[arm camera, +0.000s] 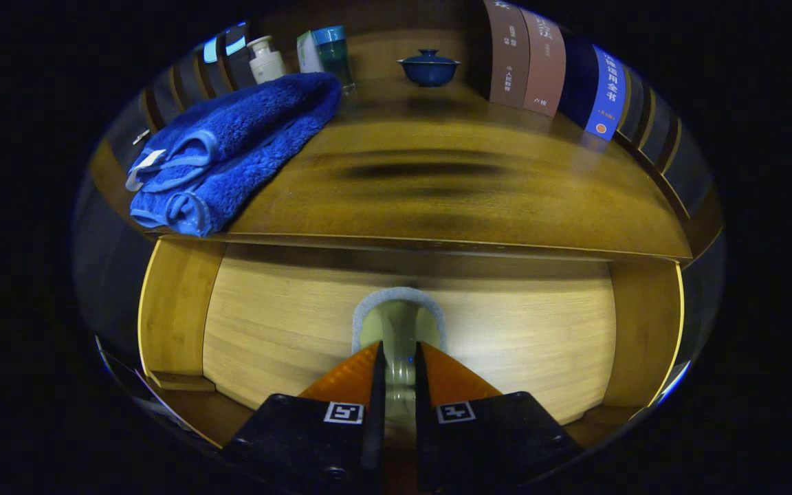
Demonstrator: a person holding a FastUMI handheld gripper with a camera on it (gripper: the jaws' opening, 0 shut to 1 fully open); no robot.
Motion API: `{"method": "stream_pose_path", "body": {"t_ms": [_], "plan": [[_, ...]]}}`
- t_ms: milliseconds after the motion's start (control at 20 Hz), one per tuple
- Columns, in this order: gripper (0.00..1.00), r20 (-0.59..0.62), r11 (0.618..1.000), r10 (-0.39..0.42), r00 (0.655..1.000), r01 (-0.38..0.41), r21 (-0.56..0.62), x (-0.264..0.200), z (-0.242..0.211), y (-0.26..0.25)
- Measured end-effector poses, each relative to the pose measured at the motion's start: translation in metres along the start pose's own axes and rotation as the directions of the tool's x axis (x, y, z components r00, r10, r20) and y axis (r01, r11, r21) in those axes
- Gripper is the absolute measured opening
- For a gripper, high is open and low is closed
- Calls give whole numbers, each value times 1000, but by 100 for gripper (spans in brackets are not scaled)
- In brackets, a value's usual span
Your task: Pull open the drawer, take out the items inside it, and place them on the countertop above the cabinet.
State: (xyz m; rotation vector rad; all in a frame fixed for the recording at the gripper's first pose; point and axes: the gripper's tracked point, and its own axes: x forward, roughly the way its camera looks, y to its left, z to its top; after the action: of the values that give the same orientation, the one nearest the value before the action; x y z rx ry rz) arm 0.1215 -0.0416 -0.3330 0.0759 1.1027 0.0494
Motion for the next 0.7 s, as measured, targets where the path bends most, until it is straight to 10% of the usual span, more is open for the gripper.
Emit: {"method": "stream_pose_path", "body": {"t_ms": [700], "plan": [[24,401,998,35,916,-56,41,-156,62,3]]}}
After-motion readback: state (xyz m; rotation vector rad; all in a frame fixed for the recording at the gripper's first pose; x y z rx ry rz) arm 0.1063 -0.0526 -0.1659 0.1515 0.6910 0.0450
